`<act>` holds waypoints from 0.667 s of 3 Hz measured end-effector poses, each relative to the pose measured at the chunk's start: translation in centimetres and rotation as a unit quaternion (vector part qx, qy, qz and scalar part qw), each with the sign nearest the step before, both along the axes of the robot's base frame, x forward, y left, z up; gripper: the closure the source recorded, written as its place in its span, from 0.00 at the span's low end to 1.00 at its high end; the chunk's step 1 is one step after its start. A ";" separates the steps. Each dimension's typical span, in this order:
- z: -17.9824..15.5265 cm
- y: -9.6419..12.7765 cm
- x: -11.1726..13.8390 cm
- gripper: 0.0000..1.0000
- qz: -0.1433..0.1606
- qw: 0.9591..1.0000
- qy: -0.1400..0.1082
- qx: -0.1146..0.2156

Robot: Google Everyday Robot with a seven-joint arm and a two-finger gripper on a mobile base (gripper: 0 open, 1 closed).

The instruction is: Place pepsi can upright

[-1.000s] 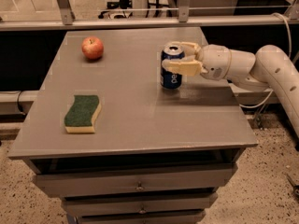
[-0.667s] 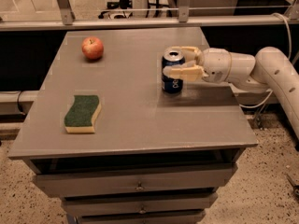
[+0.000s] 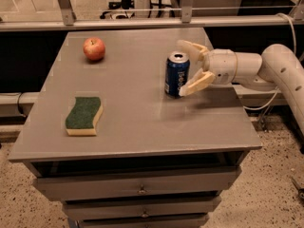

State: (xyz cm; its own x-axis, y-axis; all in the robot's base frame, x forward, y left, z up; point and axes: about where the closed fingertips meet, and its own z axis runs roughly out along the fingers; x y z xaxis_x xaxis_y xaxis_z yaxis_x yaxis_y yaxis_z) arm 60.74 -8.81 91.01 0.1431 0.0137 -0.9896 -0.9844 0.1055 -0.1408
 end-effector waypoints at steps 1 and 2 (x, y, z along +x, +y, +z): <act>0.9 -3.1 0.4 0.00 0.003 0.996 -0.042 -0.082; 2.2 -8.3 0.6 0.00 -0.007 0.983 -0.069 -0.168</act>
Offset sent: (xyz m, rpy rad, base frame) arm 0.0208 -0.1990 0.0731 -0.5558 -0.2648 -0.1161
